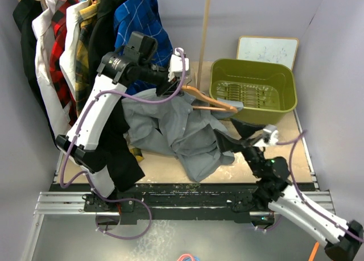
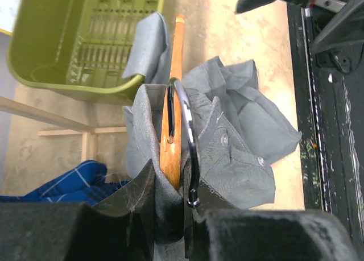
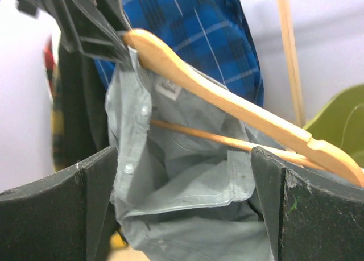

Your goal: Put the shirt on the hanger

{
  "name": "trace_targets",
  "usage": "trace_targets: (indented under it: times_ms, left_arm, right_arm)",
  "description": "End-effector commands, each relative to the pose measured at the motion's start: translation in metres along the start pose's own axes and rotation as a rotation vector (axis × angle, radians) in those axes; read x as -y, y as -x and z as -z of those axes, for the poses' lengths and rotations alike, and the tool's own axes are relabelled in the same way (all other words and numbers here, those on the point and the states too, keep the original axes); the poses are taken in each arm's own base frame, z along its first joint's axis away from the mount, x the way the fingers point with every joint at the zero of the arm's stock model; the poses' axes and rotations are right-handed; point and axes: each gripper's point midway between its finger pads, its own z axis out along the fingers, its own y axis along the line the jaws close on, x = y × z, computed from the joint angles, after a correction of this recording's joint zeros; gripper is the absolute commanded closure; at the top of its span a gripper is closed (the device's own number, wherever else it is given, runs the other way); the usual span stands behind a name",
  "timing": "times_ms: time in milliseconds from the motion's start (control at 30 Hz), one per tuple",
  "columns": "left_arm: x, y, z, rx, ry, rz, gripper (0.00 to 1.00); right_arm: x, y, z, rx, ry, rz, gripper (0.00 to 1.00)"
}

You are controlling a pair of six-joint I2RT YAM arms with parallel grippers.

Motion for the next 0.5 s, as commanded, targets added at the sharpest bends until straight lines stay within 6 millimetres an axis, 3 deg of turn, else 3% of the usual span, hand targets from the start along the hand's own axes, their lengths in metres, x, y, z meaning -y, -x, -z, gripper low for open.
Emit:
trace_targets:
  times_ms: [0,133,467]
  left_arm:
    - [-0.002,0.047,0.029,0.109,0.098,-0.045,1.00]
    - [0.014,0.055,0.038,0.135,0.064,-0.048,1.00]
    - [0.015,0.050,0.053,0.130,0.109,-0.026,1.00]
  right_arm:
    - [0.011,0.012,0.017,-0.008,-0.085,-0.084,0.00]
    - [0.022,-0.006,0.018,-0.033,-0.149,-0.142,0.00]
    - [0.027,-0.035,-0.017,0.061,-0.169,-0.296,0.07]
